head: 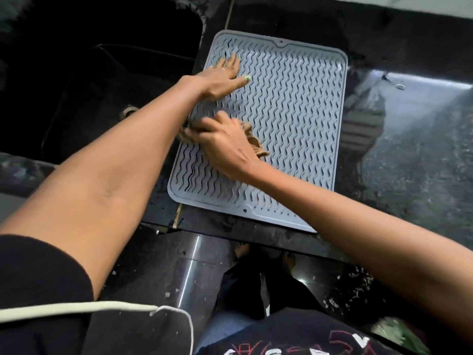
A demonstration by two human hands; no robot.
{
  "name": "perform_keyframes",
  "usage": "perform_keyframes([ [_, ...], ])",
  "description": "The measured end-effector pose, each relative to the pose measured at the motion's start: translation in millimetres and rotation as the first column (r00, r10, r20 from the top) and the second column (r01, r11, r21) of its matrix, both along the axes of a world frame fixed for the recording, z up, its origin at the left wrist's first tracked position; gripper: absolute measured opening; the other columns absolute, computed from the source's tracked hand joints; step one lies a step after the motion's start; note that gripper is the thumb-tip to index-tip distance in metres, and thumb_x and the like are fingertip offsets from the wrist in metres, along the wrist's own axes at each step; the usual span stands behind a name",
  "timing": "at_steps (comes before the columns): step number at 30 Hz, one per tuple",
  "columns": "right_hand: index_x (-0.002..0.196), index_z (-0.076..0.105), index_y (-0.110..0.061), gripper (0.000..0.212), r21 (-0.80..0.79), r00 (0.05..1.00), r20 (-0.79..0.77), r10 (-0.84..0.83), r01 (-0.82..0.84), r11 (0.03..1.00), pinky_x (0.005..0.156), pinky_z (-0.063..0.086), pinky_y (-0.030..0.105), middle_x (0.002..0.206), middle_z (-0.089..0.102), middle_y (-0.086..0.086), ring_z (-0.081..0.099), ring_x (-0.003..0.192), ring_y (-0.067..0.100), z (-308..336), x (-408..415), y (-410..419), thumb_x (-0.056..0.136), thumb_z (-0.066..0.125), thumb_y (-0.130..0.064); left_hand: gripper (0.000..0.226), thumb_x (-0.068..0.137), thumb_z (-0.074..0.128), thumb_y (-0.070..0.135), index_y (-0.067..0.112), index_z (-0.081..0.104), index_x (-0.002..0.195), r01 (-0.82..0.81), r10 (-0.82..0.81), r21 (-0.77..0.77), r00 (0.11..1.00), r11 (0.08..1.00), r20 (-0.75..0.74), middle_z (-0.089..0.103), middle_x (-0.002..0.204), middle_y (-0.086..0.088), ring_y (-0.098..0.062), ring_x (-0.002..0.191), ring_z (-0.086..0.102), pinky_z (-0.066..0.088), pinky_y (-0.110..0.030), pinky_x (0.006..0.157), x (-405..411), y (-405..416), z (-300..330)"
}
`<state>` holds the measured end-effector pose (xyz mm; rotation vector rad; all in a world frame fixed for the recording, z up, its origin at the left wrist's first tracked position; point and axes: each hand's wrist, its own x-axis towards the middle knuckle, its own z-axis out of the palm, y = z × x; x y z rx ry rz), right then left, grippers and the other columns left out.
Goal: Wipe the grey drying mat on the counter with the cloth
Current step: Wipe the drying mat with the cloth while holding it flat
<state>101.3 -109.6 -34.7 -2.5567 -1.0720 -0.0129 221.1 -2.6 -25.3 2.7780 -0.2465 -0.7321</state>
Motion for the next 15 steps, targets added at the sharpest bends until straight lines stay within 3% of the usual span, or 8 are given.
perform_keyframes([
  [4, 0.137, 0.046, -0.023, 0.051, -0.158, 0.984, 0.081, -0.158, 0.17, 0.973, 0.081, 0.032, 0.04, 0.14, 0.048, 0.004, 0.04, 0.12, 0.033, -8, 32, 6, 0.088, 0.037, -0.01, 0.065, 0.1, 0.032, 0.037, 0.011, 0.003, 0.153, 0.01, -0.008, 0.059, 0.999, 0.998, -0.034, -0.004, 0.162, -0.006, -0.022, 0.149, 0.002, 0.005, -0.035, 0.121, -1, -1, 14],
  [7, 0.129, 0.053, -0.018, 0.045, -0.128, 0.965, -0.035, -0.26, 0.254, 0.959, 0.083, 0.033, 0.042, 0.134, 0.054, 0.009, 0.041, 0.118, 0.035, -4, 27, 22, 0.087, 0.041, -0.008, 0.069, 0.099, 0.038, 0.033, 0.01, 0.003, 0.153, 0.029, -0.024, 0.106, 0.999, 0.994, -0.048, -0.006, 0.161, -0.007, -0.023, 0.149, 0.005, 0.007, -0.034, 0.121, -6, -3, 18],
  [11, 0.121, 0.063, -0.014, 0.033, -0.04, 0.998, -0.038, -0.05, 0.049, 0.998, 0.075, 0.034, 0.039, 0.132, 0.059, 0.005, 0.047, 0.1, 0.031, -4, -19, 11, 0.096, 0.042, -0.013, 0.073, 0.099, 0.038, 0.034, 0.008, -0.006, 0.151, 0.046, -0.041, 0.133, 0.998, 0.99, -0.039, -0.013, 0.16, -0.009, -0.024, 0.149, -0.005, 0.003, -0.037, 0.122, -13, -7, 14],
  [15, 0.112, 0.069, -0.016, 0.032, -0.014, 0.988, -0.08, 0.134, -0.135, 0.991, 0.072, 0.033, 0.038, 0.127, 0.063, 0.001, 0.045, 0.09, 0.028, -6, -67, 0, 0.092, 0.046, -0.009, 0.076, 0.097, 0.043, 0.034, 0.01, -0.005, 0.152, 0.044, -0.041, 0.155, 0.999, 0.987, -0.023, -0.011, 0.161, -0.007, -0.022, 0.149, -0.003, 0.004, -0.036, 0.122, -14, -6, 15],
])
